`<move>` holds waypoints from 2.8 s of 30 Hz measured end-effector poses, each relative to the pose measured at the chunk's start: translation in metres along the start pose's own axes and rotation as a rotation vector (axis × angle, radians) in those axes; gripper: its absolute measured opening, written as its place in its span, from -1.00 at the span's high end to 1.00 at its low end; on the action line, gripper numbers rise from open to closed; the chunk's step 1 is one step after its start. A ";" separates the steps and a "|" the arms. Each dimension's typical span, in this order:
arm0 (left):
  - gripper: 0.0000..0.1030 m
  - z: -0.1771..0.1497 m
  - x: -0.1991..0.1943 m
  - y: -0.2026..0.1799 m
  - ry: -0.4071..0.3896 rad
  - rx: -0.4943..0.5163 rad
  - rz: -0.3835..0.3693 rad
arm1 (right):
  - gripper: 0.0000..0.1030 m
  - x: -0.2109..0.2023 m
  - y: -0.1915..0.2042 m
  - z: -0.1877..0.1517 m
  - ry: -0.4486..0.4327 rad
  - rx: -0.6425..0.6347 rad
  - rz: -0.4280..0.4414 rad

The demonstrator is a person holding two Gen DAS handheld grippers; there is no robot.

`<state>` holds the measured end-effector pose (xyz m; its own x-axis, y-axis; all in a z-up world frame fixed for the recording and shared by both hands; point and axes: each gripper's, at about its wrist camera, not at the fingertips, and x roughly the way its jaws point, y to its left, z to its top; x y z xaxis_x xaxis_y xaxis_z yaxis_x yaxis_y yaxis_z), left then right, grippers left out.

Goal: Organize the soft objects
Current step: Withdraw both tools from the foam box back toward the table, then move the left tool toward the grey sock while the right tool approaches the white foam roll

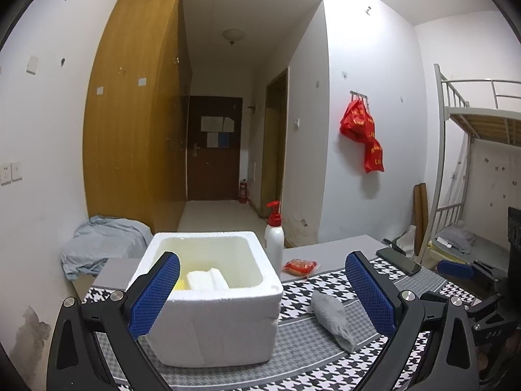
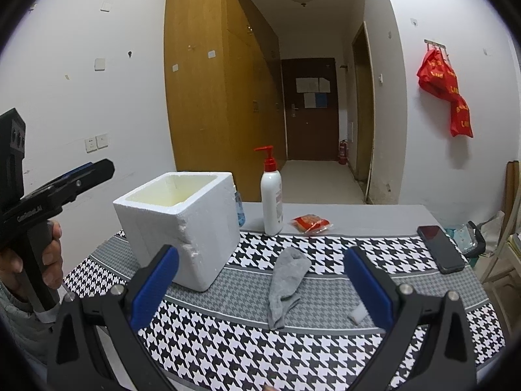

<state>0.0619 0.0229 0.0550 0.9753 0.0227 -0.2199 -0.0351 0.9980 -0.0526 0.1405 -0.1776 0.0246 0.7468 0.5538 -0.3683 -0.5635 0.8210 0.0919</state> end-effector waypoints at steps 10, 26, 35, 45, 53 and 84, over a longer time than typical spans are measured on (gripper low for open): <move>-0.98 -0.012 -0.010 -0.005 -0.003 0.022 0.037 | -0.99 -0.013 0.001 -0.011 -0.012 -0.020 -0.019; -0.98 -0.042 -0.011 -0.014 0.015 0.007 0.002 | -0.99 -0.015 -0.006 -0.030 -0.002 -0.005 -0.067; -0.98 -0.050 -0.007 -0.025 0.049 0.004 -0.048 | -0.99 -0.015 -0.014 -0.039 0.014 0.021 -0.093; -0.98 -0.052 0.000 -0.040 0.074 0.021 -0.105 | -0.99 -0.028 -0.023 -0.042 0.005 0.033 -0.138; -0.98 -0.054 0.012 -0.059 0.112 0.034 -0.163 | -0.99 -0.041 -0.037 -0.050 0.002 0.060 -0.186; -0.98 -0.063 0.069 -0.108 0.223 0.102 -0.220 | -0.99 -0.041 -0.083 -0.068 0.028 0.154 -0.266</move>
<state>0.1195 -0.0869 -0.0163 0.8848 -0.1959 -0.4228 0.2039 0.9786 -0.0267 0.1327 -0.2774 -0.0307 0.8497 0.3141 -0.4236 -0.2877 0.9493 0.1268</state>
